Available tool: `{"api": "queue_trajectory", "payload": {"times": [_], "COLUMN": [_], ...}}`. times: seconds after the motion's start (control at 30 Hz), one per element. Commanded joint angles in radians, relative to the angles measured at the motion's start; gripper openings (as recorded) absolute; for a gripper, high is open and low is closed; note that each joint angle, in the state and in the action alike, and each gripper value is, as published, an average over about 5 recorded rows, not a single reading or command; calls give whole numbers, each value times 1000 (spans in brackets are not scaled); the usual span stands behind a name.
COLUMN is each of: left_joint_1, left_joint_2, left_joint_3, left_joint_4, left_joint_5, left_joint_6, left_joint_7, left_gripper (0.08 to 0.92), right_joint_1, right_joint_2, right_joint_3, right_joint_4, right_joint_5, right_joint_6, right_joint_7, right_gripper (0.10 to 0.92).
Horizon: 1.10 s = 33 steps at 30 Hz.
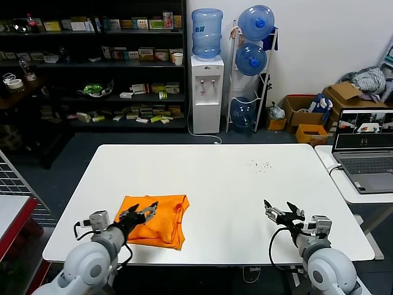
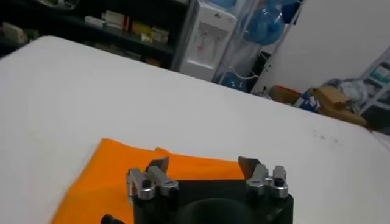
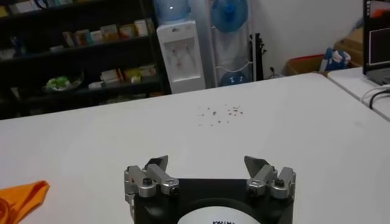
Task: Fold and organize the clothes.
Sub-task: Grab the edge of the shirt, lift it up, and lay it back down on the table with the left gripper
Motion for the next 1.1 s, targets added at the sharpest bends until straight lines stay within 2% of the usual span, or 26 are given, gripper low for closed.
{"api": "queue_trajectory", "payload": {"times": [0.03, 0.17, 0.33, 0.7, 0.97, 1.1], "left_joint_1": [-22, -50, -60, -147, -163, -154], "left_joint_2": [276, 296, 282, 242, 231, 232], "left_joint_3": [-76, -45, -10, 63, 90, 92], "left_joint_4": [293, 367, 393, 405, 407, 394], "left_joint_5": [-15, -2, 37, 52, 75, 76], "left_joint_6": [12, 31, 36, 40, 48, 54], "left_joint_7": [336, 424, 469, 467, 449, 442], "left_gripper": [803, 821, 823, 823, 819, 769], "right_joint_1": [-4, -12, -15, -14, -18, -17], "right_joint_2": [3, 1, -2, 0, -2, -2], "right_joint_3": [0, 5, 7, 6, 14, 13], "right_joint_4": [3, 7, 6, 3, 2, 0], "right_joint_5": [-1, 0, 1, 4, 8, 8], "right_joint_6": [2, 3, 3, 2, 2, 2], "right_joint_7": [-4, -6, -9, -5, -5, -5], "right_gripper": [823, 823, 823, 823, 823, 823]}}
